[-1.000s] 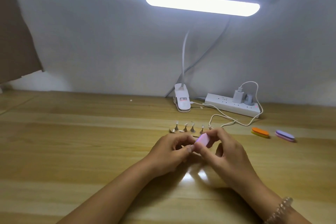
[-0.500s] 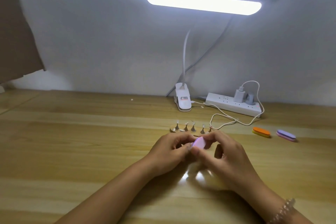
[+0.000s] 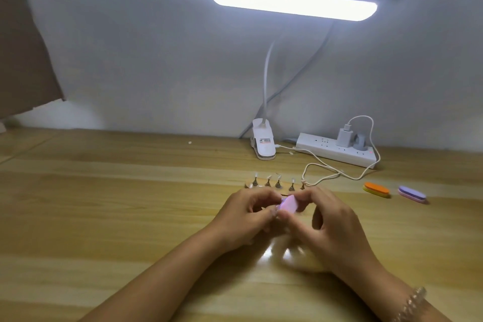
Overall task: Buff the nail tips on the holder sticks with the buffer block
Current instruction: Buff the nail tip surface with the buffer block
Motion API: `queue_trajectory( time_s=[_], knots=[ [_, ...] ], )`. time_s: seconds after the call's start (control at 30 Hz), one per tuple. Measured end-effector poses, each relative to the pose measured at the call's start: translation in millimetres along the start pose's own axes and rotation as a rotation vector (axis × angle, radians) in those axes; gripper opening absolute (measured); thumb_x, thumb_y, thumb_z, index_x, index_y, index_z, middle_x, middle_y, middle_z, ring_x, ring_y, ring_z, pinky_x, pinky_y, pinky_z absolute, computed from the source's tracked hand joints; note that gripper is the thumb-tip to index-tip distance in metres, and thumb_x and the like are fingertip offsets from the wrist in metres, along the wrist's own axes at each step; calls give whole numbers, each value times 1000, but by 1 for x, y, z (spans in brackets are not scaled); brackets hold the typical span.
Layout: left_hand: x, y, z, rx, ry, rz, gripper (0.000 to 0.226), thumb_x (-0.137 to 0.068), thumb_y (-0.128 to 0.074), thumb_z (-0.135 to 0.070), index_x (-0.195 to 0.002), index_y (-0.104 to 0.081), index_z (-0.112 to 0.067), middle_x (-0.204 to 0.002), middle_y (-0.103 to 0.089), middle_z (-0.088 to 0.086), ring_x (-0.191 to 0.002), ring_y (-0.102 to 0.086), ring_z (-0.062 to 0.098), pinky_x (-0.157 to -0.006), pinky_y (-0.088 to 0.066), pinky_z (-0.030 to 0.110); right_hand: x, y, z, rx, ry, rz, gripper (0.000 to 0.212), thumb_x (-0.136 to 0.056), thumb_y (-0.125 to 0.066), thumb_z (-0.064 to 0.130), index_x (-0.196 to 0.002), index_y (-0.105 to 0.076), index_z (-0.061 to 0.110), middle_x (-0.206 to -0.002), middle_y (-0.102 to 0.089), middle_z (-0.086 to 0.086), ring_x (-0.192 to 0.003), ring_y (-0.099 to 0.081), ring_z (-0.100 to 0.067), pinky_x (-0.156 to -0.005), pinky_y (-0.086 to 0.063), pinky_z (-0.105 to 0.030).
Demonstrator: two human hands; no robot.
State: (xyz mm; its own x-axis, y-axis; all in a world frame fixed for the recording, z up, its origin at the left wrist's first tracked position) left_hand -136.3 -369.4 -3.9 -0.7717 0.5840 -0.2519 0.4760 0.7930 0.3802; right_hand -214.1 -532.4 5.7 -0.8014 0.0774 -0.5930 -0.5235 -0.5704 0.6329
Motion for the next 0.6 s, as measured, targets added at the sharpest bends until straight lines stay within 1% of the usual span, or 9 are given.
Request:
queue_trajectory(
  time_s=[0.07, 0.13, 0.2, 0.27, 0.33, 0.4, 0.47, 0.53, 0.6],
  knots=[
    [0, 1, 1, 19, 7, 2, 14, -97, -60, -9, -96, -72, -16, -73, -67, -3, -58, -55, 10, -57, -44, 40, 1, -2, 2, -1, 9, 32, 32, -75, -67, 60, -86, -62, 30, -80, -59, 17, -67, -52, 0, -57, -34, -13],
    [1, 1, 1, 27, 10, 10, 14, -98, -59, -11, -100, -72, -16, -82, -71, -4, -63, -61, 16, -55, -46, 45, -4, -2, -3, -78, -85, -3, 25, -77, -72, 50, -87, -65, 28, -83, -64, 13, -65, -52, -2, -61, -37, -19],
    [0, -1, 1, 62, 0, 24, 14, -100, -57, -9, -103, -69, -13, -96, -75, 2, -82, -68, 35, -61, -52, 47, -9, 2, -11, -183, -197, -90, 16, -81, -71, 40, -90, -67, 27, -87, -66, 9, -60, -49, -5, -63, -39, -25],
    [-1, -2, 4, 112, -1, 23, 12, -100, -54, -6, -104, -65, -8, -101, -75, 9, -97, -67, 42, -65, -52, 38, -8, 6, -13, -255, -230, -133, 11, -86, -68, 33, -95, -66, 29, -92, -66, 8, -57, -51, -10, -60, -40, -23],
    [-1, -3, 6, 162, 9, 37, 10, -100, -54, -5, -102, -60, -13, -101, -76, 9, -98, -72, 29, -64, -51, 29, -5, 5, -10, -246, -201, -99, 17, -87, -68, 25, -103, -63, 28, -95, -64, 8, -57, -54, -14, -56, -43, -23],
    [0, -3, 7, 158, -3, 47, 12, -99, -56, -5, -98, -56, -17, -96, -76, 3, -89, -73, 15, -61, -51, 26, -3, 3, -4, -223, -146, -14, 27, -85, -70, 18, -109, -62, 28, -94, -64, 8, -54, -53, -16, -55, -44, -25],
    [-1, -2, 8, 108, -40, 41, 11, -98, -57, -8, -95, -59, -19, -90, -74, -1, -75, -66, 15, -63, -52, 32, -1, 0, 1, -192, -78, 82, 35, -84, -71, 15, -114, -63, 30, -94, -65, 9, -56, -55, -16, -57, -42, -21],
    [-1, -1, 6, 48, -77, 26, 10, -98, -58, -12, -96, -65, -19, -90, -72, -1, -70, -61, 18, -65, -51, 36, -1, -1, 2, -178, -42, 126, 39, -85, -70, 14, -118, -64, 32, -95, -65, 9, -55, -55, -17, -60, -39, -17],
    [-2, 0, 6, -6, -86, 3, 11, -99, -58, -13, -98, -69, -17, -85, -70, -7, -64, -59, 11, -61, -49, 29, -3, 1, -1, -194, -72, 118, 39, -86, -68, 15, -121, -64, 33, -94, -66, 6, -51, -51, -16, -59, -39, -20]
  ],
)
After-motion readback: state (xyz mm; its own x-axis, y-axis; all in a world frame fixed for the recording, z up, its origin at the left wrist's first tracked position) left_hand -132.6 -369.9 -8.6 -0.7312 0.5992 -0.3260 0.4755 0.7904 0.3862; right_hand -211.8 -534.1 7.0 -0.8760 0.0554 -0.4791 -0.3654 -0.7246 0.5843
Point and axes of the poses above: each hand's wrist, its own x-axis away from the middle knuckle, its own y-axis out of the back of the hand, z = x × y, the point moved 1 cm from there along -x, towards the middle knuckle
